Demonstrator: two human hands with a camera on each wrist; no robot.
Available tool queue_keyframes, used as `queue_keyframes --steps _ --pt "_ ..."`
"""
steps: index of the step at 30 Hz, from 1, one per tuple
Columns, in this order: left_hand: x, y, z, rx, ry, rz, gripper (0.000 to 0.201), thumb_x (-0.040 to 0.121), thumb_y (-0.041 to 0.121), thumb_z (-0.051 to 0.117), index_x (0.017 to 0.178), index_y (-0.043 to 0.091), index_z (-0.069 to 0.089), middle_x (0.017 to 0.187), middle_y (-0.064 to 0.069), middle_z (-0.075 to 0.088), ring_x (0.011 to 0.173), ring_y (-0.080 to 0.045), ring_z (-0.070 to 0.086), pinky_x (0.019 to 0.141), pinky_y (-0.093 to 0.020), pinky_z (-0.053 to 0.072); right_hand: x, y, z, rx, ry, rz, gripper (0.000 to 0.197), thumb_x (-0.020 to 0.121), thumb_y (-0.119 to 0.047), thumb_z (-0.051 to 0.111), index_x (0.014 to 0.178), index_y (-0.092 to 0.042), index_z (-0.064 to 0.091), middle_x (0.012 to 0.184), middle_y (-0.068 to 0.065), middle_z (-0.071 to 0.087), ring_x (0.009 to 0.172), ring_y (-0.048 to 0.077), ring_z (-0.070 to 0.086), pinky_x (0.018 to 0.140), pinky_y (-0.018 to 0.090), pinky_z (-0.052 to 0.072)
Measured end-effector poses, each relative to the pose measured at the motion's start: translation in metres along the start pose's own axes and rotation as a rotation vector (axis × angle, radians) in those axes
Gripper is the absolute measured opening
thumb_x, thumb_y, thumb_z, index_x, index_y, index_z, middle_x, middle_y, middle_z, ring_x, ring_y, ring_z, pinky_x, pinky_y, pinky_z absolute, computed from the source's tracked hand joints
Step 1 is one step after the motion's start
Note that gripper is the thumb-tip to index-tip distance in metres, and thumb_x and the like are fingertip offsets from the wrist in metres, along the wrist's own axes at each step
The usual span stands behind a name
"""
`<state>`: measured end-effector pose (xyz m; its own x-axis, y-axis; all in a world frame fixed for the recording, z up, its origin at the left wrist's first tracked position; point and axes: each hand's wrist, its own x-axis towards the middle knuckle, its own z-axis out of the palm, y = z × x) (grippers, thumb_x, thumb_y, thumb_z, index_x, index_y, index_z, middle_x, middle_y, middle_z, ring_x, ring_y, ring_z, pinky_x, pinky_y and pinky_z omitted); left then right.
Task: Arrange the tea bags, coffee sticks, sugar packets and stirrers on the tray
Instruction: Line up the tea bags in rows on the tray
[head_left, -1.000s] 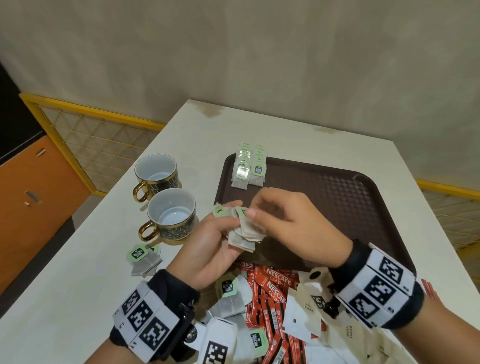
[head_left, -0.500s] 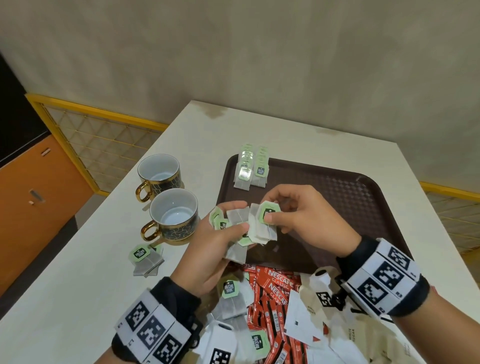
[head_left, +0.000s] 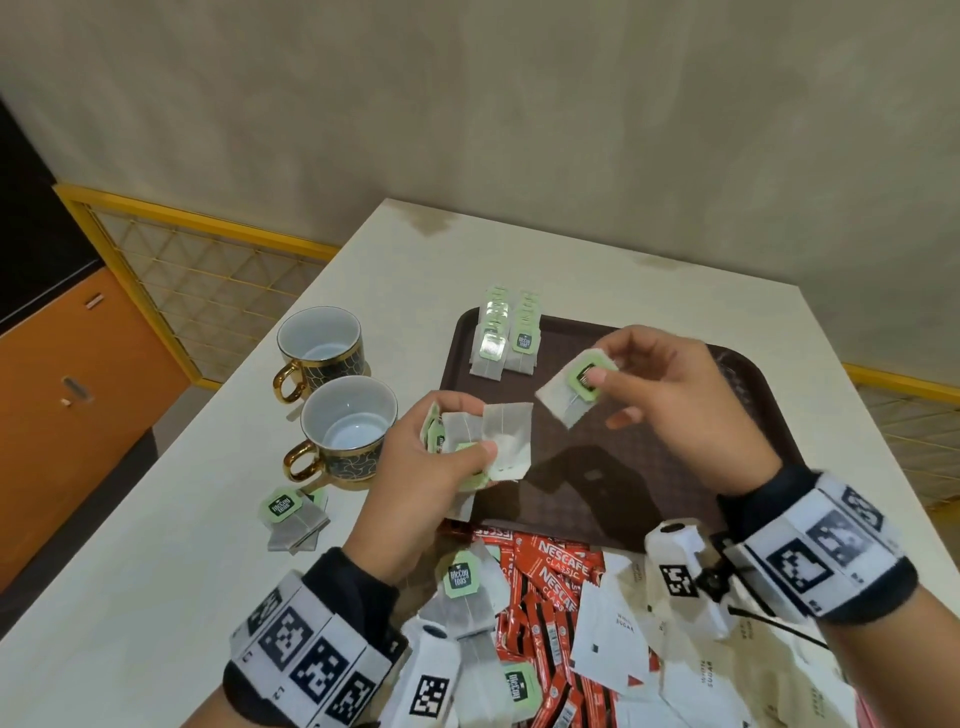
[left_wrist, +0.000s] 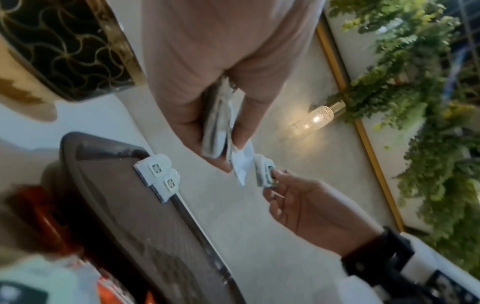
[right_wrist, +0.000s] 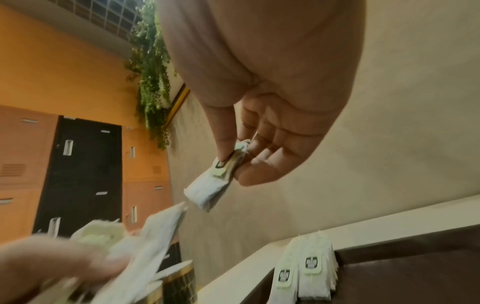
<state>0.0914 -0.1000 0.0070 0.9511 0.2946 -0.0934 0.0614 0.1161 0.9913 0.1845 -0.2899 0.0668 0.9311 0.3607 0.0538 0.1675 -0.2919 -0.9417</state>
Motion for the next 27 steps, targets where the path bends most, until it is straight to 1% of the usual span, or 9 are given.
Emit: queue_keyframes --steps 2,5,9,12,14,16,19,23,27 --pt "0.000 0.002 -0.002 0.085 0.008 0.090 0.028 0.081 0.002 0.073 0.096 0.024 0.064 0.093 0.016 0.065 0.094 -0.005 0.061 0.067 -0.017 0.054 0.000 -0.006 -0.009 0.102 -0.042 0.058 0.008 0.090 -0.010 0.062 0.097 -0.012 0.065 0.094 0.013 0.071 0.083 0.020 0.069 0.058 0.026 0.056" --pt "-0.002 0.005 0.000 0.140 -0.014 0.198 0.027 0.080 0.003 0.073 0.091 0.026 0.063 0.090 0.019 0.063 0.091 0.002 0.059 0.065 -0.011 0.050 -0.002 -0.010 -0.012 0.287 -0.215 0.161 0.020 0.085 -0.017 0.062 0.103 -0.009 0.063 0.092 0.009 0.071 0.078 0.016 0.066 0.056 0.023 0.054" --pt "-0.003 0.009 0.003 0.094 -0.048 0.304 0.027 0.080 -0.003 0.073 0.085 0.021 0.062 0.088 0.010 0.069 0.085 -0.001 0.063 0.070 -0.016 0.052 -0.005 -0.012 0.001 0.290 -0.426 0.243 0.021 0.083 -0.017 0.061 0.101 -0.006 0.062 0.091 0.009 0.071 0.077 0.012 0.066 0.056 0.021 0.054" --pt "-0.003 0.008 0.002 0.040 -0.078 0.381 0.035 0.079 -0.006 0.071 0.078 0.028 0.062 0.086 -0.002 0.071 0.089 -0.013 0.067 0.077 -0.025 0.054 -0.004 -0.011 0.010 0.220 -0.431 0.265 0.010 0.088 -0.013 0.061 0.095 -0.006 0.063 0.090 0.011 0.071 0.076 0.012 0.065 0.062 0.023 0.054" --pt "-0.005 0.007 0.000 0.011 -0.112 0.425 0.026 0.077 0.008 0.071 0.077 0.033 0.063 0.085 -0.004 0.072 0.090 -0.018 0.068 0.079 -0.031 0.057 -0.003 -0.010 0.015 0.189 -0.444 0.275 0.008 0.092 -0.008 0.059 0.096 -0.003 0.064 0.099 0.018 0.070 0.081 0.014 0.065 0.068 0.025 0.055" --pt "-0.008 0.008 -0.001 -0.005 -0.138 0.455 0.018 0.075 0.016 0.069 0.077 0.033 0.064 0.084 -0.003 0.072 0.088 -0.017 0.069 0.077 -0.030 0.057 -0.003 -0.009 0.019 0.223 -0.475 0.313 0.008 0.093 -0.005 0.057 0.096 -0.003 0.063 0.102 0.021 0.068 0.083 0.015 0.066 0.070 0.025 0.056" --pt "-0.008 0.008 -0.003 -0.002 -0.124 0.483 0.027 0.077 0.001 0.070 0.078 0.028 0.065 0.083 -0.002 0.073 0.089 -0.016 0.070 0.077 -0.025 0.056 -0.004 -0.011 0.021 0.322 -0.496 0.380 0.010 0.092 -0.002 0.056 0.098 0.002 0.062 0.091 0.013 0.071 0.077 0.014 0.069 0.065 0.021 0.056" --pt "-0.008 0.006 -0.004 -0.020 -0.094 0.489 0.035 0.080 -0.009 0.068 0.081 0.025 0.064 0.085 0.001 0.073 0.095 -0.019 0.070 0.081 -0.026 0.056 -0.003 -0.014 0.020 0.334 -0.444 0.381 0.015 0.088 -0.001 0.059 0.100 0.008 0.063 0.092 0.015 0.072 0.080 0.017 0.070 0.066 0.021 0.058" --pt "-0.008 0.006 -0.004 -0.032 -0.057 0.518 0.043 0.079 -0.021 0.062 0.082 0.021 0.064 0.084 0.002 0.074 0.094 -0.020 0.070 0.082 -0.027 0.056 -0.004 -0.016 0.019 0.325 -0.439 0.364 0.021 0.082 -0.011 0.063 0.099 0.002 0.065 0.093 0.014 0.072 0.080 0.016 0.070 0.065 0.021 0.058"
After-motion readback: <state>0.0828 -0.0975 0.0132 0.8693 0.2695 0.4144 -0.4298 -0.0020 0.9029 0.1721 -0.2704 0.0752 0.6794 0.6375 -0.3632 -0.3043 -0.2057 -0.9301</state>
